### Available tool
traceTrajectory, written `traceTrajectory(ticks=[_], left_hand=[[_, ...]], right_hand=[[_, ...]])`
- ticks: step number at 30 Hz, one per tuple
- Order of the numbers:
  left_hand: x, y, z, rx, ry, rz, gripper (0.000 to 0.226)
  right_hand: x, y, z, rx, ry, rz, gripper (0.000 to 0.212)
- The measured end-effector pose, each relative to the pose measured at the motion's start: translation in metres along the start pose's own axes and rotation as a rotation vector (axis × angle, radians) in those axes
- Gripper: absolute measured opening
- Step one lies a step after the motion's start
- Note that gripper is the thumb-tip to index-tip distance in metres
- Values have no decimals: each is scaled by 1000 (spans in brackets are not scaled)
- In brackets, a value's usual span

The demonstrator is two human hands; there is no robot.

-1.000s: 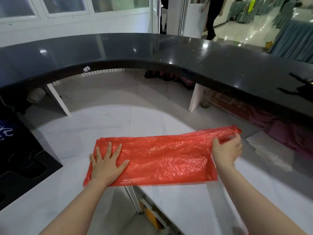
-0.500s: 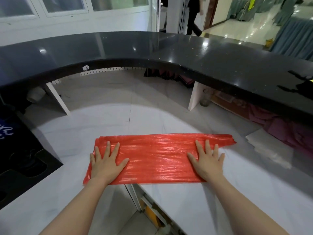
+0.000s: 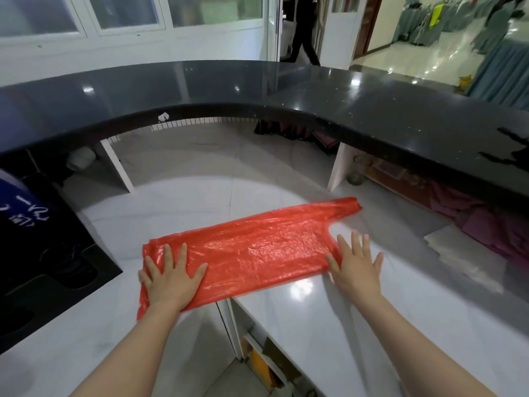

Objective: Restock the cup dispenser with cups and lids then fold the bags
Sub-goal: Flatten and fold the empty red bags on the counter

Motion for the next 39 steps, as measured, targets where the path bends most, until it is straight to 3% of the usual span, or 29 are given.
traceTrajectory(ticks=[5,14,21,26,33,39], left_hand=[[43,-13,-6,7,-57,-172,82],[53,-17,-26,45,-105,-193,76],[-11,-29,-48,-56,-527,208,42],[-21,-43,-43,-184,-312,358,39],[-40,-42,-18,-56,-158,488,68],[-55,-36,-12,-13,-35,544,69]], right_hand=[[35,-1,17,70,27,-100,56],[81,-4,39,126,-16,-241,54],[112,-10,51,163,2,-338,57],[126,-18,67,241,23,-413,61],[125,-27,88,305,-1,-433,61],[114,-22,82,304,34,-450,54]])
Point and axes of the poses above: each hand's wrist, its own y-axis towards the middle knuckle, its own z-axis out of the palm, x = y × z, the point moved 10 cm from there along y, towards the middle knuckle, and after that the axes turned 7 degrees about y, right-handed, at the moved point
